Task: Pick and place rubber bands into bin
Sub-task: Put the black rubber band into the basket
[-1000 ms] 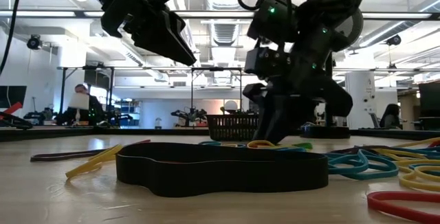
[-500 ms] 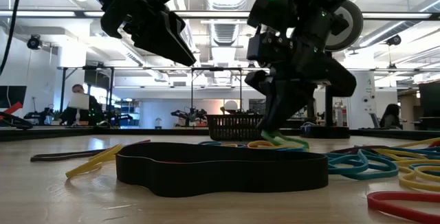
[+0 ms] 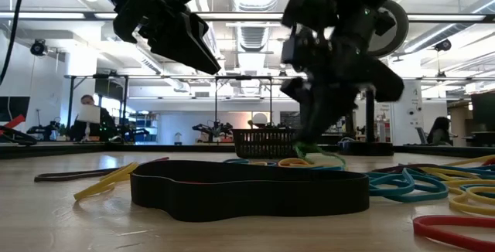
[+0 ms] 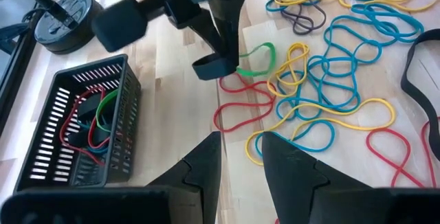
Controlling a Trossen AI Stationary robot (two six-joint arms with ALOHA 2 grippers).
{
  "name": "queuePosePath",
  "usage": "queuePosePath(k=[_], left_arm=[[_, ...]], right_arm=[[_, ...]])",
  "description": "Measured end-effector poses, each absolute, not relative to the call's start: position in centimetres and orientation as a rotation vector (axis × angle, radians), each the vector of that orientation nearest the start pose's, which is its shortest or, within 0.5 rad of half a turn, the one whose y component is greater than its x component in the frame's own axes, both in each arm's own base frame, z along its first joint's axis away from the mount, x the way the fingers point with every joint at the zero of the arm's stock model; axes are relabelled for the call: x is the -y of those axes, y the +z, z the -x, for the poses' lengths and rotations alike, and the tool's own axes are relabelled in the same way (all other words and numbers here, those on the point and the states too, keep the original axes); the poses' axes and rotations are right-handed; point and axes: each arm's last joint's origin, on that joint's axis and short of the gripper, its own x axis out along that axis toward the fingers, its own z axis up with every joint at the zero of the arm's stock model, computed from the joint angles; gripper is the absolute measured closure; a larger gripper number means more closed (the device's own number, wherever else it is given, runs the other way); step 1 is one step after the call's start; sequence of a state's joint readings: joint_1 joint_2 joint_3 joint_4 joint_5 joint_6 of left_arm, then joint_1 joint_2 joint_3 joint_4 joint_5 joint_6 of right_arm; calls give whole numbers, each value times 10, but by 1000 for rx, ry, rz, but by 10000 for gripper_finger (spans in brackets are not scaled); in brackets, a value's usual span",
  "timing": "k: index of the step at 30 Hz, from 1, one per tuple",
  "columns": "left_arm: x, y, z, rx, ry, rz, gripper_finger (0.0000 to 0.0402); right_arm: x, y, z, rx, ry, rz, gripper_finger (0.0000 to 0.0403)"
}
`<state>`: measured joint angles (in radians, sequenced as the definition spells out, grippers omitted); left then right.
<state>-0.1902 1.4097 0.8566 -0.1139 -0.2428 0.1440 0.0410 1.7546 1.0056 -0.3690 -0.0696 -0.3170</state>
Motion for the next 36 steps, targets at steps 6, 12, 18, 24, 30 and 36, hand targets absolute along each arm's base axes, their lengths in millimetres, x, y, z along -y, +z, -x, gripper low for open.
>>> queuePosePath(k=[6,12,18,24,30,36], left_arm=[[49,227,-289,-655,4,-282,311],[49,227,-289,-655,4,-282,311],[49,227,-289,-655,4,-281,311],[49,227,-289,-655,4,-282,311],[49,227,-289,-655,4,-282,311],[49,227,-289,-655,4,-282,311]], right_arm=[[-10,134,-327,-1229,157,279,394],[-7,133,-327,-1236,135,254,394],[-6,133,-327,-1231,153,251,369],[-3,134,-327,-1231,145,242,334],[-2,133,-327,-1231,151,246,315],[-2,133,-327,-1231,157,245,321]])
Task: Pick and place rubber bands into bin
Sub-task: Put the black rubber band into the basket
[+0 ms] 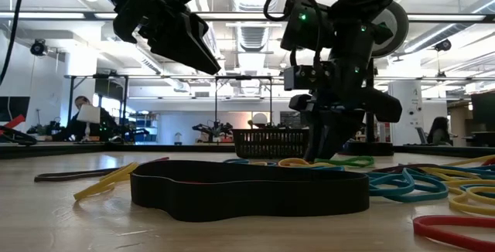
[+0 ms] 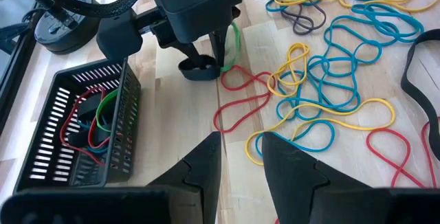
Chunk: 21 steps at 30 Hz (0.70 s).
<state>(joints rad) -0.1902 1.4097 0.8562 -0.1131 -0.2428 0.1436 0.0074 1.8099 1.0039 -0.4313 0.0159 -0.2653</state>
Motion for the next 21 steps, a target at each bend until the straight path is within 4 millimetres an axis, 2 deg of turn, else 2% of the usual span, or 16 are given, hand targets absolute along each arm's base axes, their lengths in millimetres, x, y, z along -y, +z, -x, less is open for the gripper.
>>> queuePosePath(k=[9,21], left_arm=[[49,227,-289,-655,4,-282,311],[49,227,-289,-656,3,-283,310]], right_arm=[[-2,134,-327,-1227,182,228,342],[-2,134,-326,-1231,191,219,343]])
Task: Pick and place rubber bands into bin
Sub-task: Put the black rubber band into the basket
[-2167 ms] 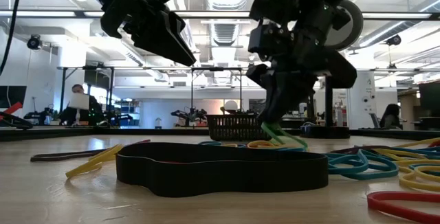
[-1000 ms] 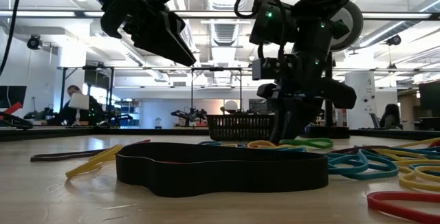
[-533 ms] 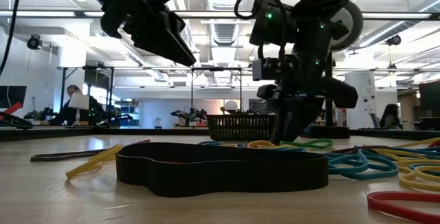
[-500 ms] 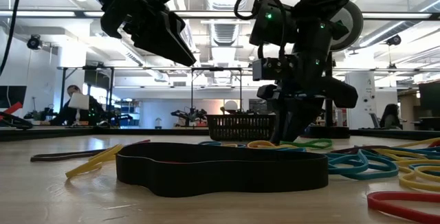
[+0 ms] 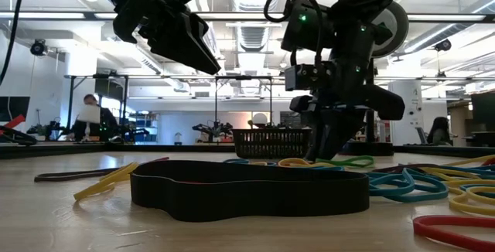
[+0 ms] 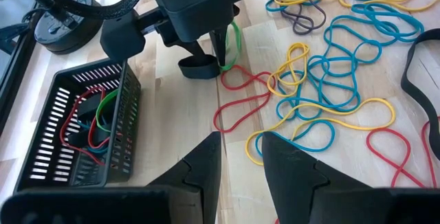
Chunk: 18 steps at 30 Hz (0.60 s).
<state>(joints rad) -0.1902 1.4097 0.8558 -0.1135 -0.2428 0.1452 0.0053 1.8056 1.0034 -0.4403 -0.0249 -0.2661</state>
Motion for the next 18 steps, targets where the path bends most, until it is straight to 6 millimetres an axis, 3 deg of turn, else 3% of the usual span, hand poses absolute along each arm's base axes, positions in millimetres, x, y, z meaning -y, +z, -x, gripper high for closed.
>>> queuePosePath(k=[18], left_arm=[[49,227,-289,-655,3,-284,311]], right_arm=[[-3,141,-326,-1214,191,219,345]])
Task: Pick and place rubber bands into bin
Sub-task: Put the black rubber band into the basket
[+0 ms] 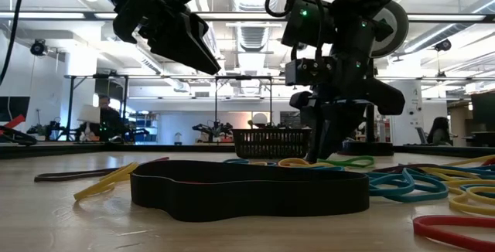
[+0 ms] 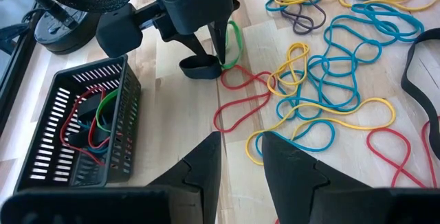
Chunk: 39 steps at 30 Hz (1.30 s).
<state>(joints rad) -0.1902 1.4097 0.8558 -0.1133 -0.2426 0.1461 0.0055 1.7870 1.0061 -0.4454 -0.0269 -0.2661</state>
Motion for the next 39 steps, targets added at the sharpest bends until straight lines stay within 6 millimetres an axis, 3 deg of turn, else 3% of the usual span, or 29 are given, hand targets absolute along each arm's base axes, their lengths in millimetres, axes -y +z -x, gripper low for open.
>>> queuePosePath(k=[9,19,25,33,39], left_arm=[[49,227,-289,-655,3,-284,311],[49,227,-289,-656,3,-284,311],[49,227,-289,-656,3,-284,311],[49,227,-289,-656,3,-285,311],[48,227,-289,-657,3,-285,311]], right_arm=[[-2,142,-326,-1209,188,217,366],[0,142,-326,-1209,181,217,361],[0,145,-325,-1199,195,255,391],[2,166,-321,-1147,134,333,394],[9,192,-316,-1072,33,475,394]])
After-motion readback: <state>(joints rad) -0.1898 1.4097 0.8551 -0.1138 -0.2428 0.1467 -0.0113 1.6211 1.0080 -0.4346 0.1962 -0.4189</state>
